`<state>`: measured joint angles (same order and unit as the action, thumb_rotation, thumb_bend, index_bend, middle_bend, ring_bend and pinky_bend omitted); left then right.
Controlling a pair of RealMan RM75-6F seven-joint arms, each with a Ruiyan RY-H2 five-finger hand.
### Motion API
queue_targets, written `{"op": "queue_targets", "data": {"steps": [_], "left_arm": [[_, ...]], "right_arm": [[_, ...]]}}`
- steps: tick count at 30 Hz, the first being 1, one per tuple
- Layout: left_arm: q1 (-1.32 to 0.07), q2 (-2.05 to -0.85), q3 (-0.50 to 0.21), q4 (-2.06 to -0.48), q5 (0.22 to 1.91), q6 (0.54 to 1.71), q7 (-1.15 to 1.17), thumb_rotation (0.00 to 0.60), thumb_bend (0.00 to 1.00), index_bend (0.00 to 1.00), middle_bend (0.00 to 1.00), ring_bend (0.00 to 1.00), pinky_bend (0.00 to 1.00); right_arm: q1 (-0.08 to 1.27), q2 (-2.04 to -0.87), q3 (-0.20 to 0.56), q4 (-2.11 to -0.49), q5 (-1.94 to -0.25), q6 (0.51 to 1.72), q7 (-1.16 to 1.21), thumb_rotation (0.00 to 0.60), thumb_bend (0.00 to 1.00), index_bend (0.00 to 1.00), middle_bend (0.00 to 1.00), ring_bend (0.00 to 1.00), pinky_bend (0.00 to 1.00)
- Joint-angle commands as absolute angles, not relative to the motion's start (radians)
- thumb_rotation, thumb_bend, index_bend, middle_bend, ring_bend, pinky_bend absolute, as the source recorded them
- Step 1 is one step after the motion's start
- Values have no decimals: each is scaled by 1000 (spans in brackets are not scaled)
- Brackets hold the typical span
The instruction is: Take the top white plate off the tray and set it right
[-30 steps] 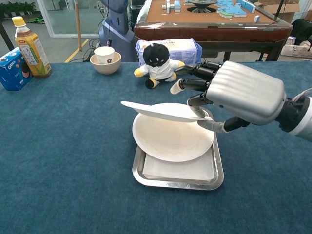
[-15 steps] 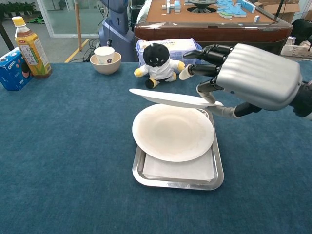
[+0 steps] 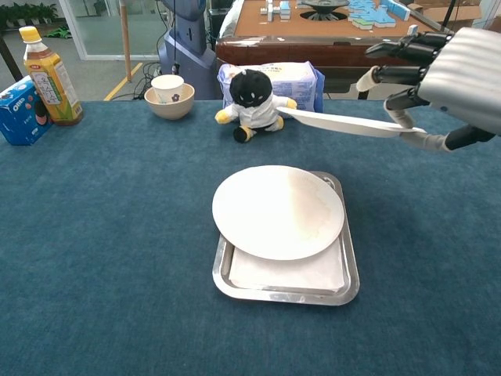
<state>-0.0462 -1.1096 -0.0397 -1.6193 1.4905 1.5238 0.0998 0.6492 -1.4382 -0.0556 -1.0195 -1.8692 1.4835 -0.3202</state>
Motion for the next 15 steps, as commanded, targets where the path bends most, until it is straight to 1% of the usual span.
{"op": "queue_targets", "data": {"steps": [1, 11, 15], "left_arm": [[-47, -1111, -40, -1620, 1490, 1522, 102, 600, 274, 419, 301, 187, 319], [-48, -1112, -40, -1621, 1488, 1521, 105, 600, 274, 419, 301, 187, 319], [-46, -1110, -40, -1622, 1489, 1524, 102, 600, 274, 419, 301, 188, 319]], "right_arm": [[636, -1428, -53, -1014, -1856, 1478, -323, 600, 510, 700, 249, 101, 187], [604, -1421, -53, -993, -1815, 1419, -334, 600, 510, 700, 249, 100, 187], [594, -1427, -51, -984, -1789, 1375, -354, 600, 509, 700, 249, 101, 188]]}}
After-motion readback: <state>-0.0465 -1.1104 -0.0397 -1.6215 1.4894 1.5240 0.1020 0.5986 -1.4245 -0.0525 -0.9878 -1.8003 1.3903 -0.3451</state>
